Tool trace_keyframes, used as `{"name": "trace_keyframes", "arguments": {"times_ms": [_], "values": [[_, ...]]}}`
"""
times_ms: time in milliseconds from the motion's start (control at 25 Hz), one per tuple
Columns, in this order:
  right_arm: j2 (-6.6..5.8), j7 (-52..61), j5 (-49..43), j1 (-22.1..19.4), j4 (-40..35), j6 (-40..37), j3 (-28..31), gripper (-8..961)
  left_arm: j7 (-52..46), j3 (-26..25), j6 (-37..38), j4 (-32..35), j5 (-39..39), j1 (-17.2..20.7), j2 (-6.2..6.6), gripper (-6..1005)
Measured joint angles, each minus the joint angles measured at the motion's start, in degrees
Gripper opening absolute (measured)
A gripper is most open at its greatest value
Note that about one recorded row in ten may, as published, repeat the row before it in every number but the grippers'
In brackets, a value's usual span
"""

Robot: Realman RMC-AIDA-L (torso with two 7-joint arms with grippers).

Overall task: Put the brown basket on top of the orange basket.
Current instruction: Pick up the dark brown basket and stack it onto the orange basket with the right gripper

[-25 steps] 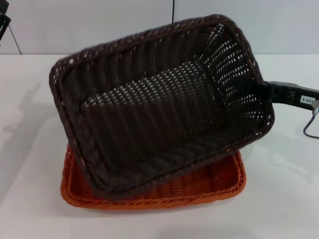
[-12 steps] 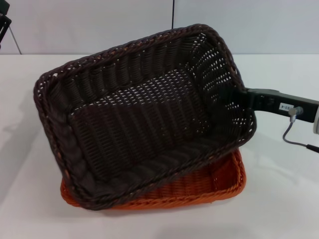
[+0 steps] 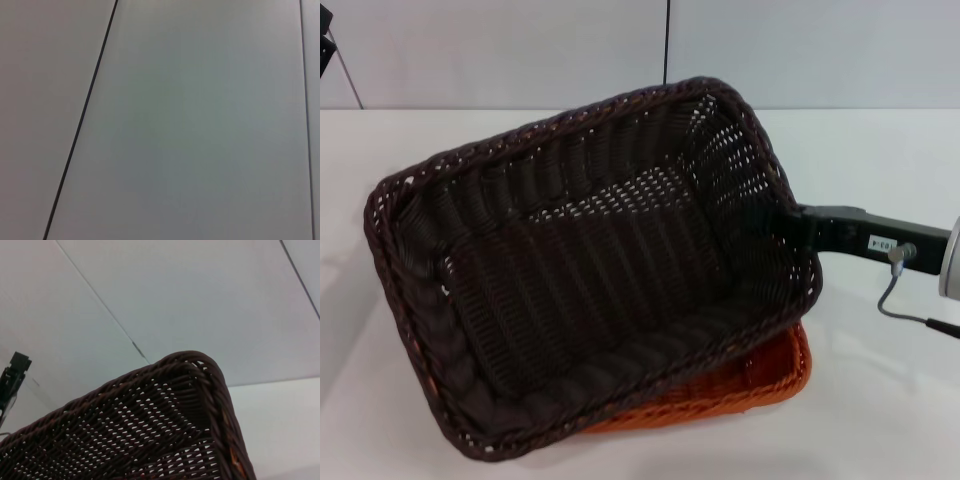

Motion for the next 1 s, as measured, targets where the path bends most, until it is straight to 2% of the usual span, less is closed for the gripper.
{"name": "trace_keyframes", "arguments": {"times_ms": [400,1000], "values": [[0.01,-0.9,1.8,-2.2,-0.2,-1.3,-1.5,226,0.0,0.2,-0.1,0.0,0.0,-0.2,-0.01,799],[-0.22,-5.3,1.5,-2.0,-3.0,-7.1,-1.1,263,0.1,0.0,-0.3,-0.1,0.0,0.0,-0.05,797]]}}
